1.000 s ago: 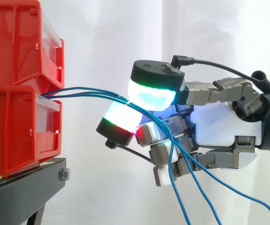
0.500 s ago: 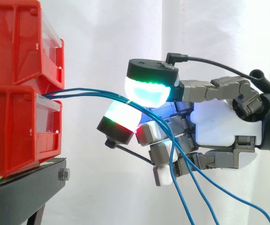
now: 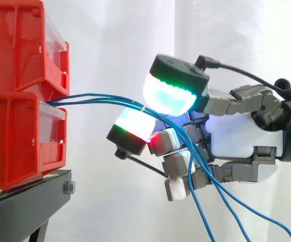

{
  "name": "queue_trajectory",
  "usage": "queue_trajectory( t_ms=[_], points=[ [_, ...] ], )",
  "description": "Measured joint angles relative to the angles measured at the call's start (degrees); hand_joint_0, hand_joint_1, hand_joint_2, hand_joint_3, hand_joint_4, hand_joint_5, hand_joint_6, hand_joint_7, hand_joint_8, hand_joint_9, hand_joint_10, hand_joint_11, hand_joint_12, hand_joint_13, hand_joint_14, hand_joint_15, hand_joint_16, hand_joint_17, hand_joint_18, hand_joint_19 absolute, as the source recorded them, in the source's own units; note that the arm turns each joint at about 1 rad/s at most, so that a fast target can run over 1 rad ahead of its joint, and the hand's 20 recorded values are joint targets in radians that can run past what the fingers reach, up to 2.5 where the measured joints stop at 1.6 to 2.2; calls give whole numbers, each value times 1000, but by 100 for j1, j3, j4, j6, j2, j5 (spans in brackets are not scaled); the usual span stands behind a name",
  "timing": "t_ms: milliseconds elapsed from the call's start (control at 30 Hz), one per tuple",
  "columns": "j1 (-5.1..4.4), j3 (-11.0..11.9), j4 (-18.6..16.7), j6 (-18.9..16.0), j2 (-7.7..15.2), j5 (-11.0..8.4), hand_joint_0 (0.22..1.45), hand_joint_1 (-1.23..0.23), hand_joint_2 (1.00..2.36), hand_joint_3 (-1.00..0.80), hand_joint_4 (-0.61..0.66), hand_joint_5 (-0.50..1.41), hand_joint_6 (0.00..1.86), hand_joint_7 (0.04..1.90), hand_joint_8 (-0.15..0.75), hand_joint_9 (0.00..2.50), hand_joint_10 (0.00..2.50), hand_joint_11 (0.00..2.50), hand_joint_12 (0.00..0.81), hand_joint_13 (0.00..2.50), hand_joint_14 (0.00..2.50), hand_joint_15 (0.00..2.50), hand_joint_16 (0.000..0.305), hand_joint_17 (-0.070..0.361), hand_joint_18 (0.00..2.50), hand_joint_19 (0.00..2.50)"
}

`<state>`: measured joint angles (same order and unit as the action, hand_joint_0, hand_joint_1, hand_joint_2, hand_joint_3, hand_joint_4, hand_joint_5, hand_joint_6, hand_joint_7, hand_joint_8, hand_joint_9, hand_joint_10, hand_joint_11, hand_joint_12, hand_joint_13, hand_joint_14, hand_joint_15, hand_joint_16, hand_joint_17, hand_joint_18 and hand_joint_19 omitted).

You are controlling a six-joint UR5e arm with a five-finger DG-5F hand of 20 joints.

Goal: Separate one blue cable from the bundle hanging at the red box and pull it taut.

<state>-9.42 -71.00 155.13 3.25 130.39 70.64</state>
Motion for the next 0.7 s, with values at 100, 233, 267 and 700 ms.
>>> queue_trajectory(
  t_ms=[100, 233, 267, 700],
  points=[
    [-5, 0, 0, 0, -2, -5, 755, -845, 1020, -247, 146, -208, 815, 1005, 307, 1120, 20, 1067, 368, 1297, 27, 859, 37, 83, 987, 562],
    [-6, 1, 0, -3, -1, -6, 728, -727, 1022, -151, 169, -205, 791, 1004, 314, 1144, 20, 1062, 366, 1327, 28, 891, 36, 82, 1002, 572],
    [-6, 0, 0, -2, -1, -7, 727, -723, 1022, -150, 169, -204, 787, 1004, 314, 1144, 20, 1062, 365, 1329, 26, 890, 37, 82, 1002, 570],
    [-7, -1, 0, -3, -3, -10, 731, -565, 1022, -134, 174, -122, 580, 1278, 319, 1228, 22, 1004, 352, 1353, 26, 898, 36, 81, 981, 594]
  ],
)
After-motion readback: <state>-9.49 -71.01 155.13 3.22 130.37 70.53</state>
